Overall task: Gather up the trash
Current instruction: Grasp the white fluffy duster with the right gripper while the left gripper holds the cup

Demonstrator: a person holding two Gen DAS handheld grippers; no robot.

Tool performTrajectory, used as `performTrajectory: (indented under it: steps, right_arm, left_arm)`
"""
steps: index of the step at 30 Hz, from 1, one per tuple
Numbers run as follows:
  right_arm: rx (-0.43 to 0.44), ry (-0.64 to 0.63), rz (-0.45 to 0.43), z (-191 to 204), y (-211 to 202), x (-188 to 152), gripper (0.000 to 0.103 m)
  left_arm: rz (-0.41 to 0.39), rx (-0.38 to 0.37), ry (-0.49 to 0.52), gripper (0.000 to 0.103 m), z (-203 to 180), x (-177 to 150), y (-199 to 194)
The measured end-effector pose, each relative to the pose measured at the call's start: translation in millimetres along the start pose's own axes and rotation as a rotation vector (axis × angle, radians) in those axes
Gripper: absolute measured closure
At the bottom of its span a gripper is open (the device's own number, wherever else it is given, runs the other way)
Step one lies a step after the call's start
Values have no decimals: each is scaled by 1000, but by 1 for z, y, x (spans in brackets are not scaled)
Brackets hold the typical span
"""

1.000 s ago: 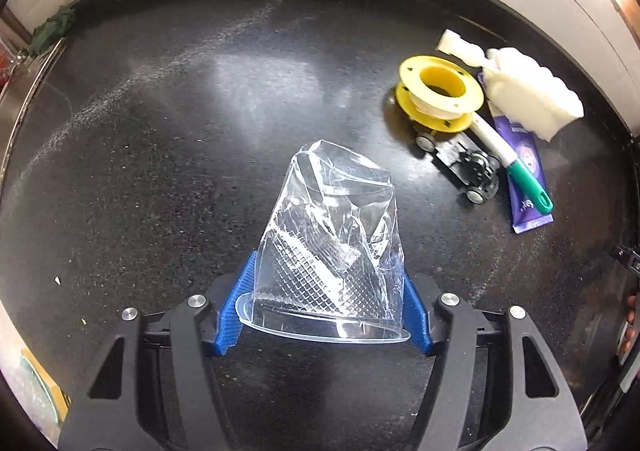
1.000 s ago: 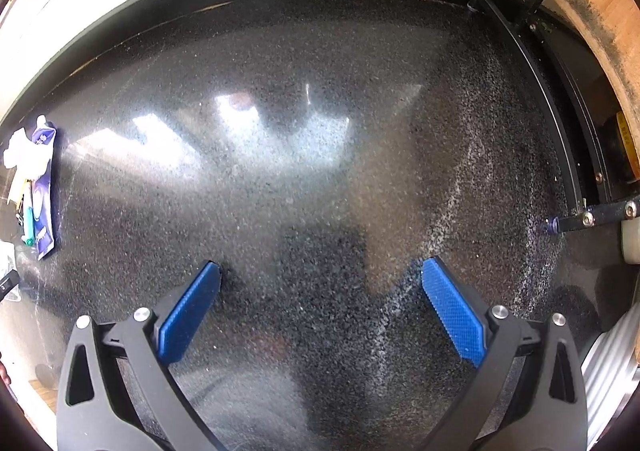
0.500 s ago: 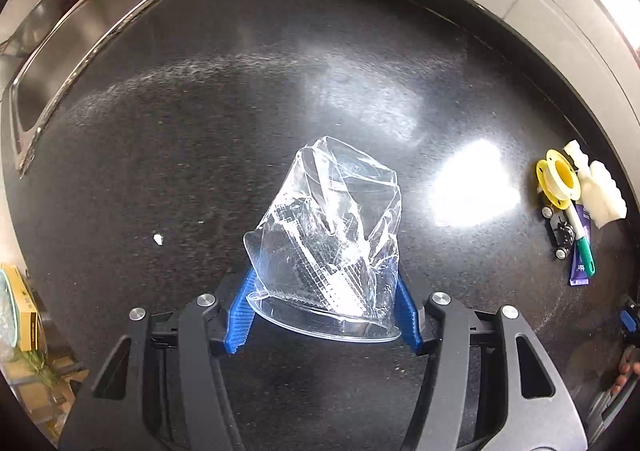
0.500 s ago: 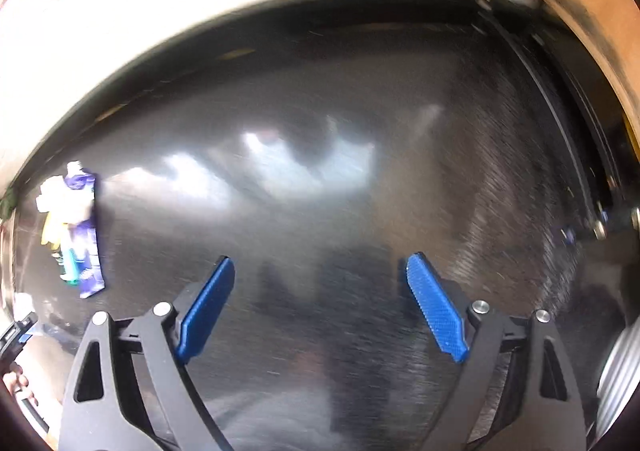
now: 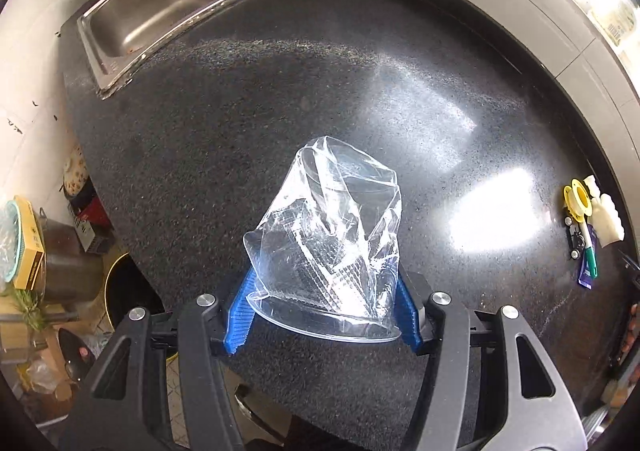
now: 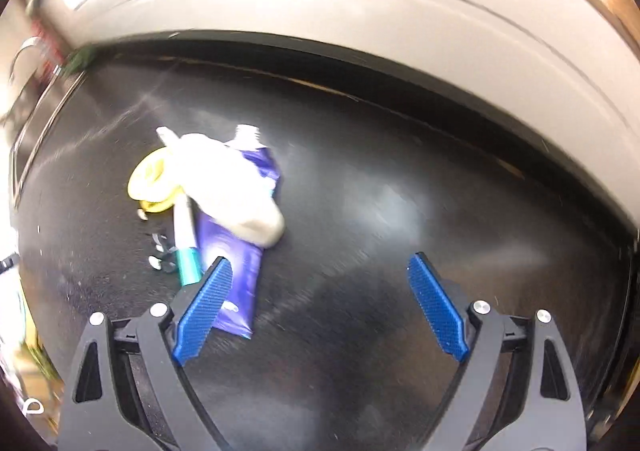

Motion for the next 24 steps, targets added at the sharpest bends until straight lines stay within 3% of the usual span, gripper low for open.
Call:
performTrajectory:
  steps: [3,6,7,8,9,12,19,24]
  right_arm:
    - [-27,-87,-23,18,4,27,16]
    - [-23,-153,11,34,18,45,20]
    - [-15,-172,24,41,23,49,29]
    - [-5,-190,46,45,28,52,67]
    - [0,-188,59,48,29,50,76]
    - [32,-94,6,49,15,48,82]
    - [39,-7,-63,36,-19,71,82]
    - [91,-51,-95,78,-39,73,82]
  left_arm:
    - [-3,-1,-16,46,11,-4,-4]
    - [-3,1,-37,46,18,-11,-10]
    - [-4,-1,-43,46,21,-13,-12]
    - [-5,-1,-49,46,22,-15,-14]
    - [-7,-1,-52,46,24,-15,-15]
    - [-13,2,-64,46,30,-15,-18]
    - [-28,17,-95,46,49,-13,-24]
    - [-44,16,-141,46,69,-16,-33]
Point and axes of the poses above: each gripper's, at about its wrist camera, not at the fingertips, and y roughly the way its jaws point, z to its left, x to its top, the point moved 3 cm from there along y, roughly the way its jaws point, and after that the axes turned 7 degrees about -y, right-handed, at the moved point
